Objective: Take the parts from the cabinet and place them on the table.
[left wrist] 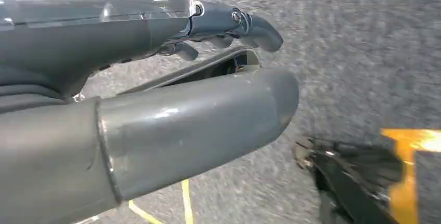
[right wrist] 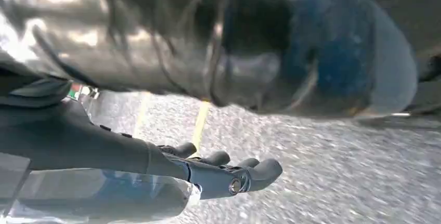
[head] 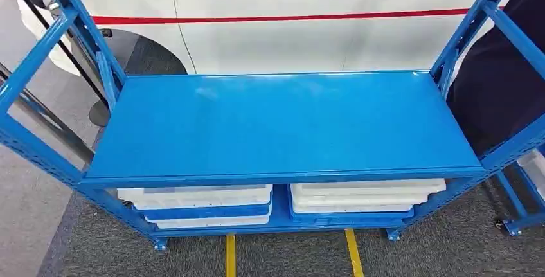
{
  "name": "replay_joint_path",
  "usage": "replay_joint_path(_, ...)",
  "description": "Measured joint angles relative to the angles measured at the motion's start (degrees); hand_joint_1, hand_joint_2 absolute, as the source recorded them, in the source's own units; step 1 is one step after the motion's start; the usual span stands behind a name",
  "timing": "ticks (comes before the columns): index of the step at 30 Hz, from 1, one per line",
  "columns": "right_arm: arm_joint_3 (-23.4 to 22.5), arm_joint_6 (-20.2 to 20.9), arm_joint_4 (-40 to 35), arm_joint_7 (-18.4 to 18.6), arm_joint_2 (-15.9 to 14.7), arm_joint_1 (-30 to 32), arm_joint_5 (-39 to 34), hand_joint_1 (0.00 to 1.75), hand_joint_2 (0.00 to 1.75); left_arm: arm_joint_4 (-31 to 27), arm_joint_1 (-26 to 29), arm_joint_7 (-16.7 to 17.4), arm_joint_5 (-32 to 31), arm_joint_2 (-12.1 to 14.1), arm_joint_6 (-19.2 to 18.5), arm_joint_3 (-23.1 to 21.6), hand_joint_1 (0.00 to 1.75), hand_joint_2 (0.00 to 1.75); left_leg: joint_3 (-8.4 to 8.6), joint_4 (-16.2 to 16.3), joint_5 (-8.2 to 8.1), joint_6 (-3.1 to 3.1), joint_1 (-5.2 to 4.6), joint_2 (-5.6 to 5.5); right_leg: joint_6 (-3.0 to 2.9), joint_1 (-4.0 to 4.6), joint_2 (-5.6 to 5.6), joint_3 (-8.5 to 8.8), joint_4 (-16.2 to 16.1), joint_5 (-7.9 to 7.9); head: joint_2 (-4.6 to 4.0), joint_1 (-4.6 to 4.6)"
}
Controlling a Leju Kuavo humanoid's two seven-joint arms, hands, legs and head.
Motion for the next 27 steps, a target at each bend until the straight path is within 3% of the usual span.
replay_joint_path(2,-0.09,0.00,0.00,-0.02,0.00,-0.34,0.00,0.00,0.00,0.00,-0.43,0.00,-0.02,-0.02,0.07,-0.02,0.00,0.00,0.24,0.01,-1.43,-0.89,-0.10,-0.17,-0.54,0.17,0.16,0.58,0.29,0.70,0.00,-0.04)
replay_joint_path(5,-0.15,0.00,0.00,-0.11,0.11,-0.53,0.11,0.00,0.00,0.00,-0.54,-0.31,-0.18,0.11,0.11,-0.15,0.00,0.00,0.62,1.15,-1.19,-1.55,0.10,0.00,-1.68,-0.15,0.40,2.08,-1.19,0.15,0.00,-0.02)
replay_joint_path(6,-0.20,-0.02,0.00,-0.11,0.09,-0.53,0.13,0.00,0.00,0.00,-0.57,-0.39,-0.28,0.09,0.11,-0.17,0.00,0.00,-0.27,3.44,-1.87,-1.82,0.13,0.15,-2.07,-0.17,0.36,2.82,-1.69,-0.05,0.00,-0.02)
replay_joint_path(9,-0.22,-0.02,-0.02,-0.13,0.09,-0.68,0.20,0.00,0.00,0.00,-0.57,-0.57,-1.16,0.07,-0.46,-0.33,0.00,0.00,-6.66,13.63,-7.53,-2.74,0.47,0.27,-2.71,0.01,0.23,3.47,-1.87,-0.56,-0.02,-0.04)
replay_joint_path(10,-0.24,0.00,-0.02,-0.13,0.09,-0.68,0.22,0.00,0.00,0.00,-0.54,-0.57,-1.25,0.09,-0.59,-0.52,0.00,0.00,-8.26,15.31,-8.15,-2.84,0.48,0.28,-2.72,0.10,0.28,3.65,-1.86,-0.80,0.00,-0.04)
replay_joint_path(11,-0.24,0.00,-0.02,-0.13,0.09,-0.68,0.26,0.00,0.00,0.00,-0.51,-0.57,-1.29,0.09,-0.66,-0.70,0.00,0.00,-8.90,14.92,-7.01,-2.77,0.47,0.28,-2.73,0.17,0.32,3.92,-1.86,-1.06,-0.02,-0.02)
replay_joint_path(12,-0.24,0.02,-0.02,-0.13,0.09,-0.67,0.28,0.00,0.00,0.00,-0.46,-0.57,-1.31,0.11,-0.66,-0.87,0.00,0.00,-8.39,12.08,-4.23,-2.55,0.44,0.28,-2.73,0.34,0.42,4.35,-1.86,-1.34,0.00,-0.04)
replay_joint_path(14,-0.24,0.07,0.00,-0.13,0.11,-0.72,0.37,0.00,0.00,0.00,-0.43,-0.57,-1.40,0.18,-0.66,-0.98,0.00,0.00,-5.74,2.88,3.01,-1.25,0.04,0.29,-2.73,0.69,0.47,5.24,-1.95,-1.76,-0.02,-0.02)
replay_joint_path(15,-0.24,0.07,0.04,-0.13,0.24,-0.66,0.41,0.00,0.00,-0.02,-0.47,-0.57,-1.46,0.37,-0.66,-1.03,0.00,0.00,-5.28,1.64,3.00,-0.41,-0.15,0.39,-2.69,0.39,0.45,5.18,-2.23,-1.82,-0.02,0.04)
replay_joint_path(16,-0.24,0.07,0.04,-0.13,0.33,-0.87,0.48,0.00,0.00,0.00,-0.56,-0.57,-1.49,0.41,-0.66,-1.03,0.00,0.00,-5.94,1.21,2.17,-0.17,-0.46,0.32,-2.49,0.39,0.53,5.26,-2.19,-1.71,0.00,-0.02)
replay_joint_path(17,-0.24,0.07,0.02,-0.17,0.35,-1.04,0.55,0.00,0.00,0.00,-0.44,-0.57,-1.64,0.42,-0.66,-1.05,0.00,0.00,-5.64,0.37,3.67,0.07,-0.58,0.34,-2.08,0.41,0.54,4.95,-2.04,-1.65,-0.02,-0.13)
replay_joint_path(18,-0.24,0.07,0.04,-0.17,0.44,-1.03,0.55,0.00,0.00,0.00,-0.42,-0.55,-1.64,0.54,-0.66,-1.11,0.00,0.00,-5.68,0.33,3.94,0.08,-0.73,0.30,-1.80,0.30,0.50,5.05,-2.33,-1.50,0.00,-0.17)
replay_joint_path(19,-0.24,0.07,0.04,-0.17,0.50,-1.01,0.57,0.00,0.00,0.00,-0.36,-0.57,-1.66,0.63,-0.66,-1.14,0.00,0.00,-5.55,-0.13,4.38,0.50,-0.74,0.30,-1.34,0.31,0.53,5.23,-2.74,-1.21,-0.02,-0.15)
replay_joint_path(20,-0.24,0.07,0.04,-0.17,0.50,-1.02,0.57,0.00,0.00,0.00,-0.33,-0.57,-1.66,0.57,-0.66,-1.18,0.00,0.00,-5.21,-1.98,5.39,0.73,0.19,0.44,-1.05,0.70,0.56,5.36,-2.60,-1.51,-0.02,-0.15)
replay_joint_path(21,-0.26,0.07,0.04,-0.18,0.46,-1.00,0.59,0.00,0.00,0.00,-0.40,-0.57,-1.68,0.55,-0.68,-1.22,0.00,0.00,-4.93,-2.54,5.91,0.74,0.16,0.83,-0.70,0.54,0.40,4.92,-1.63,-3.03,-0.02,-0.13)
replay_joint_path(22,-0.26,0.07,0.04,-0.17,0.46,-1.02,0.61,0.00,0.00,0.00,-0.42,-0.57,-1.68,0.55,-0.70,-1.25,0.00,0.00,-5.19,-2.75,6.31,1.25,0.32,0.89,-0.46,0.40,0.37,3.73,1.27,-5.78,0.00,-0.11)
replay_joint_path(24,-0.26,0.07,0.04,-0.17,0.46,-1.05,0.70,0.00,0.00,0.00,-0.40,-0.57,-1.66,0.55,-0.72,-1.25,0.00,0.00,-6.08,-2.56,6.68,0.85,0.37,1.01,0.13,-0.19,0.27,0.70,9.27,-10.38,-0.02,-0.13)
replay_joint_path(25,-0.26,0.07,0.04,-0.17,0.44,-1.04,0.70,0.00,0.00,0.00,-0.40,-0.57,-1.66,0.55,-0.79,-1.25,0.00,0.00,-6.58,-2.36,6.89,0.71,0.43,1.17,0.51,-0.55,0.21,-0.23,12.21,-11.43,-0.02,-0.13)
replay_joint_path(26,-0.26,0.07,0.04,-0.17,0.42,-1.03,0.70,0.00,0.00,0.00,-0.39,-0.57,-1.68,0.55,-0.83,-1.25,0.00,0.00,-7.07,-2.14,7.09,0.45,0.58,1.22,0.86,-0.84,0.11,0.08,12.62,-10.97,0.00,-0.15)
replay_joint_path(27,-0.26,0.07,0.04,-0.17,0.39,-1.03,0.72,0.00,0.00,0.00,-0.40,-0.57,-1.66,0.55,-1.03,-1.25,0.00,0.00,-7.55,-1.83,7.28,0.16,0.79,1.25,1.23,-1.13,0.07,1.60,10.60,-9.48,-0.02,-0.13)
